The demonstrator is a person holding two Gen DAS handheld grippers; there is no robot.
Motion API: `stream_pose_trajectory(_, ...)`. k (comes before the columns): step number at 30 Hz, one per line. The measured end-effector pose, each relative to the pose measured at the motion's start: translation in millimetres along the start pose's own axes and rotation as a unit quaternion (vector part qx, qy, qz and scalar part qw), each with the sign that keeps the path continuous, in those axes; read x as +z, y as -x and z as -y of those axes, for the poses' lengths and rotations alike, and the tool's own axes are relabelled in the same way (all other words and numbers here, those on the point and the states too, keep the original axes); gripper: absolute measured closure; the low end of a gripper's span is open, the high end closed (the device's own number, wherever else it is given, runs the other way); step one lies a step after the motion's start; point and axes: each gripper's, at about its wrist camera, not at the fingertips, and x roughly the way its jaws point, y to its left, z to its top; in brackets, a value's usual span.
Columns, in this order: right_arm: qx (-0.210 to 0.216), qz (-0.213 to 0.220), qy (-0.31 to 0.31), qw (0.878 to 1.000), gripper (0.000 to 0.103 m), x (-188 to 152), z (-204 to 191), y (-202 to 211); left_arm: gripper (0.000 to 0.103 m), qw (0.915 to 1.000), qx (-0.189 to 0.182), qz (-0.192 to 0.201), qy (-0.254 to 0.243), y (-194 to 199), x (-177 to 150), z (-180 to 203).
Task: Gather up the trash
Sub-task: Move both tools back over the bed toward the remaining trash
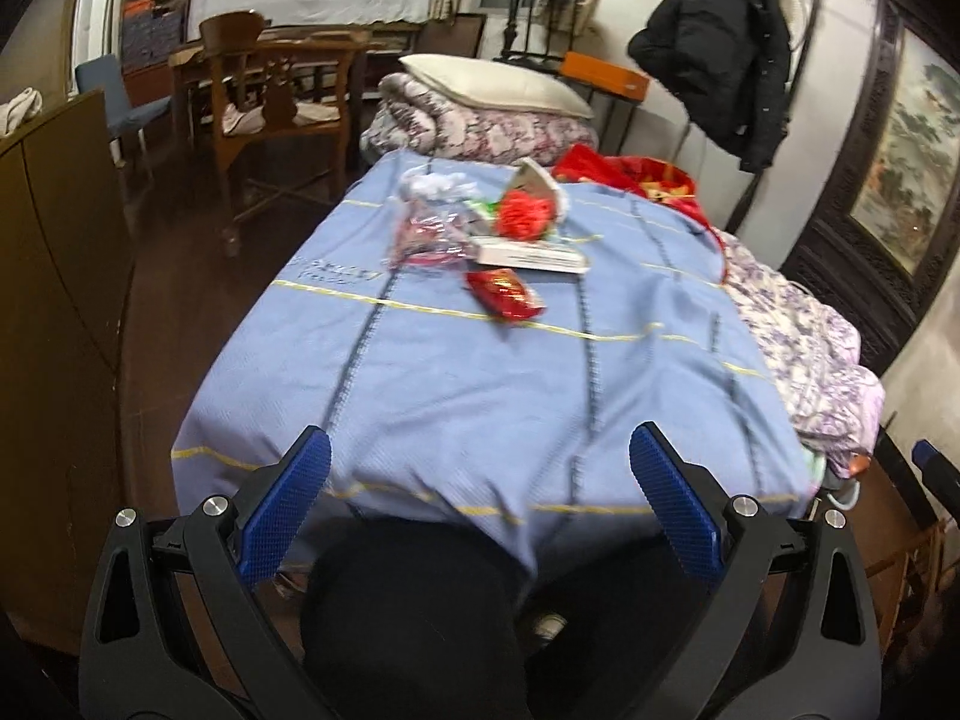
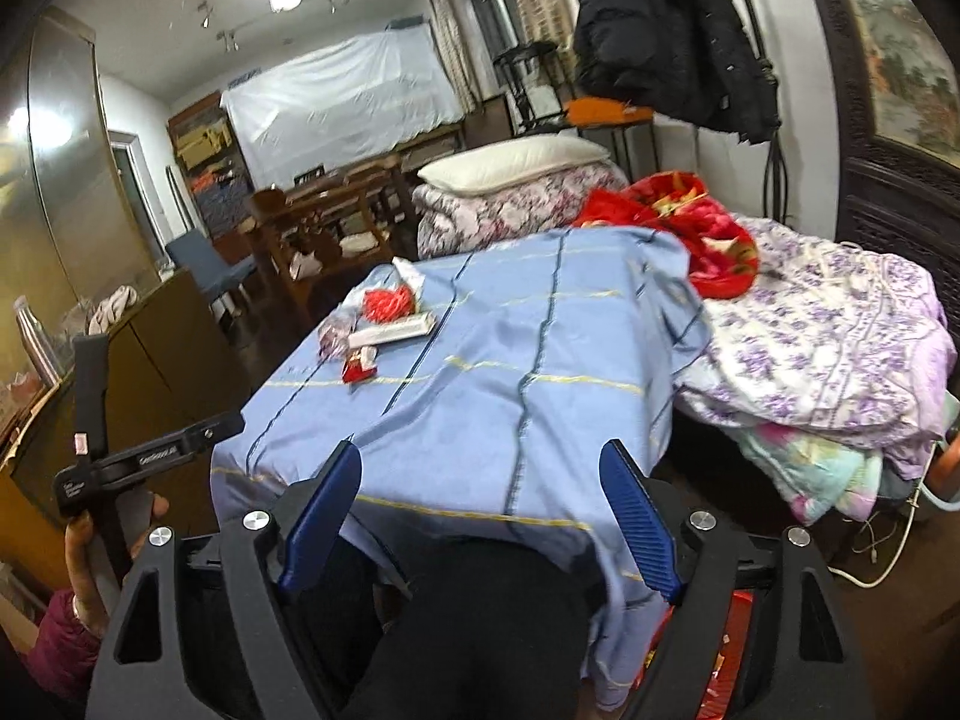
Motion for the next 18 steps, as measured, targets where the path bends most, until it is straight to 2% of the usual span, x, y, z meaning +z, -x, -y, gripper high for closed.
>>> stream_pose_trajectory(7, -0.011, -0.026, 0.002, 1.000, 0.023, 3.4, -11.2, -32.0, 0.007, 0.9996, -0.004, -0.027, -0.002, -46.8, 28.5, -0.4)
stream_pose_trajectory(12, -0.018, -0.038, -0.013, 0.999, 0.023, 4.9, 0.0, -50.6, 0.007, 0.9990, -0.001, -0.042, -0.018, -82.4, 49.9, 11.6)
stream_pose_trajectory(18, -0.029, -0.056, -0.027, 0.998, 0.023, 5.8, 16.0, -68.8, 0.007, 0.9974, 0.021, -0.055, -0.041, -128.8, 70.6, 24.0)
